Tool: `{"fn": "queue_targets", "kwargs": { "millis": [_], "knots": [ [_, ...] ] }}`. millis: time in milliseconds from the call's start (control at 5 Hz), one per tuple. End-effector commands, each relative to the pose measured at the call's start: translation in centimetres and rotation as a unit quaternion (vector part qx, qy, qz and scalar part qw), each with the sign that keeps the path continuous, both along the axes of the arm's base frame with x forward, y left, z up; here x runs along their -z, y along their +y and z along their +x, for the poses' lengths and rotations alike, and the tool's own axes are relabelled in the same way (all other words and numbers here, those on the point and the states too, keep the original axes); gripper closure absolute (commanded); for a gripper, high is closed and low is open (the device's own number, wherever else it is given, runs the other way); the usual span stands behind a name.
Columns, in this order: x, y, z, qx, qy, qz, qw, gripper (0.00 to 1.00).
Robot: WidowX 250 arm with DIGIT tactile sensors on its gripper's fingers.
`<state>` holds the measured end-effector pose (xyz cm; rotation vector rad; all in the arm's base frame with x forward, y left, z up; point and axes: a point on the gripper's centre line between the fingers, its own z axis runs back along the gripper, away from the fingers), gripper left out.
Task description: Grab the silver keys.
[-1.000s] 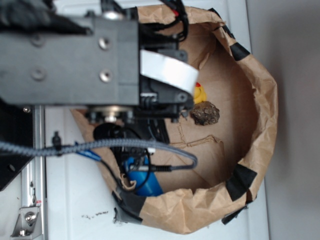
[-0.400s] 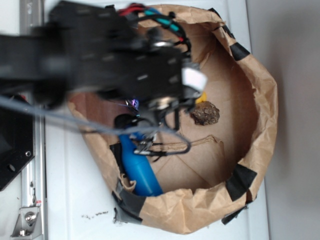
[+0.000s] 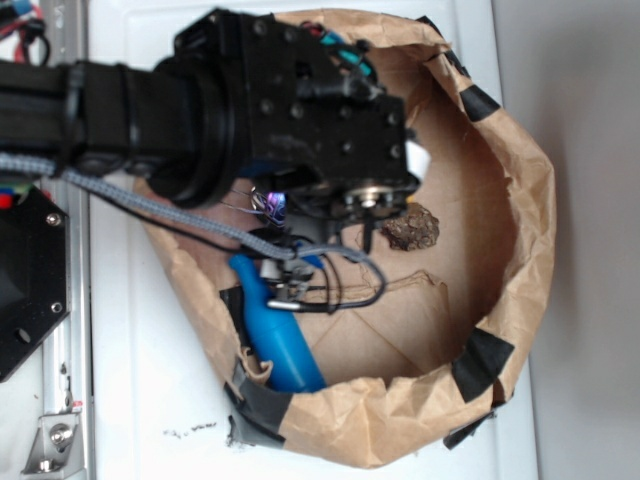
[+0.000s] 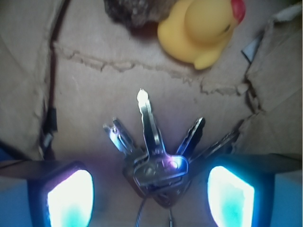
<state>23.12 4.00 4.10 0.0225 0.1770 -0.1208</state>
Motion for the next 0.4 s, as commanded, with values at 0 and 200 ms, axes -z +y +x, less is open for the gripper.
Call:
{"fn": "queue_targets", "kwargs": {
  "millis": [0, 200],
  "knots": [
    [-1.22, -0.63, 0.01, 0.027, -0.028, 0.016, 0.999, 0.00],
    [-1.17, -0.67, -0.05, 0.032, -0.020, 0.005, 0.999, 0.00]
  ]
}}
